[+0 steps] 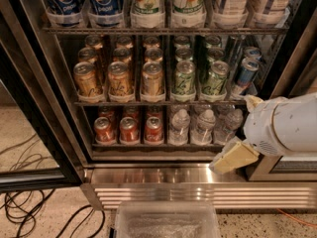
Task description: Pick green can from middle shelf of fridge
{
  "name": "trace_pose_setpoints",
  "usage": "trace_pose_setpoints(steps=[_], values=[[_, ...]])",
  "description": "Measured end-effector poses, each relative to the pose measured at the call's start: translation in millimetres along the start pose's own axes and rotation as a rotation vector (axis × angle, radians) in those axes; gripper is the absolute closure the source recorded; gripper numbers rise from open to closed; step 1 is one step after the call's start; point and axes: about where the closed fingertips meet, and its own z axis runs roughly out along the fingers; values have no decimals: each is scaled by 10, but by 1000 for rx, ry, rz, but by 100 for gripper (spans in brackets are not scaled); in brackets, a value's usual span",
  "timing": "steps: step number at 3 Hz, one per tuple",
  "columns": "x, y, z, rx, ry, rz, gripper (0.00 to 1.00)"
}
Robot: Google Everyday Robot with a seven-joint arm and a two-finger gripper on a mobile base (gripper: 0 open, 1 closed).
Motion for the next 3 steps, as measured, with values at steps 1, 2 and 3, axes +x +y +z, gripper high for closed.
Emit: trace_pose_setpoints(steps=[1,2,3], values=[[57,66,31,-36,-35,45,0],[211,127,227,-76,-147,148,0],[186,119,287,-76,-317,256,0]])
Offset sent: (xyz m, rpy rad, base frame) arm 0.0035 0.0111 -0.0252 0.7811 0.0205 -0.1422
